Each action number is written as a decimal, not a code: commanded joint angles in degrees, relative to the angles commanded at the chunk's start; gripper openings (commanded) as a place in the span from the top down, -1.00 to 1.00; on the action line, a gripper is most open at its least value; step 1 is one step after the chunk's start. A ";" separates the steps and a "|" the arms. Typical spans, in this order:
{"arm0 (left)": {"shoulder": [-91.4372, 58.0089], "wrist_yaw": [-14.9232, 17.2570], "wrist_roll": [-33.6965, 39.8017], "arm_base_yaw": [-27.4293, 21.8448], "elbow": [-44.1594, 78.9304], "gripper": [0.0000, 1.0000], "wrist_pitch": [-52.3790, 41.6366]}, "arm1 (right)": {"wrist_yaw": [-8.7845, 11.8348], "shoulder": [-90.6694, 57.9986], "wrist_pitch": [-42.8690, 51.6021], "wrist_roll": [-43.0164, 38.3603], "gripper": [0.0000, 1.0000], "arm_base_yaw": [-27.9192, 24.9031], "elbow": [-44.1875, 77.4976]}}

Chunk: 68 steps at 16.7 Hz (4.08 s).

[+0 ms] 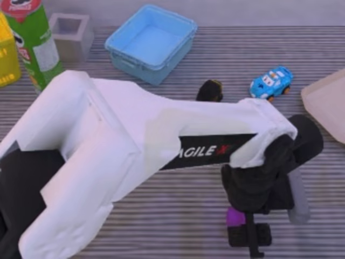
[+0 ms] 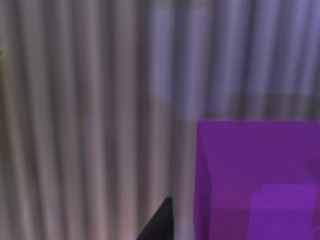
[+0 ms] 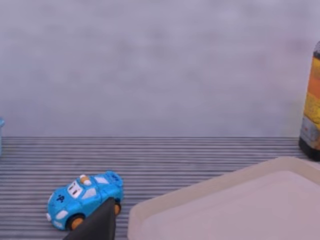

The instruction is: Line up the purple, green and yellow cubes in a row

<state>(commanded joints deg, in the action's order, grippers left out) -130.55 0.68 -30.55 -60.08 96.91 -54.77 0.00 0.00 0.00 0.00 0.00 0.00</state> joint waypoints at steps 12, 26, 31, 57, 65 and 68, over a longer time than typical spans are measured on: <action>0.28 0.03 -0.15 -0.03 0.95 -1.00 -0.99 | 0.00 0.00 0.00 0.00 -1.00 0.00 0.00; 5.86 -0.11 0.47 1.86 7.32 -1.00 -12.24 | 0.08 -1.67 1.13 0.68 -1.00 -0.64 1.63; 20.81 -0.73 4.53 9.97 -6.32 -1.00 -3.88 | 0.09 -15.60 9.63 5.67 -1.00 -4.81 14.75; 130.55 -0.68 30.55 61.22 -96.91 -1.00 54.77 | -0.11 -118.20 63.09 35.78 -1.00 -29.36 91.29; 130.55 -0.68 30.55 61.22 -96.91 -1.00 54.77 | -0.14 -121.97 53.66 35.71 -1.00 -29.34 85.91; 130.55 -0.68 30.55 61.22 -96.91 -1.00 54.77 | -0.16 -124.75 47.04 35.61 -1.00 -29.42 82.15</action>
<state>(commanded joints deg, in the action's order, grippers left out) 0.00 0.00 0.00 1.15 0.00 0.00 -0.16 -124.75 47.04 35.61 -29.42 82.15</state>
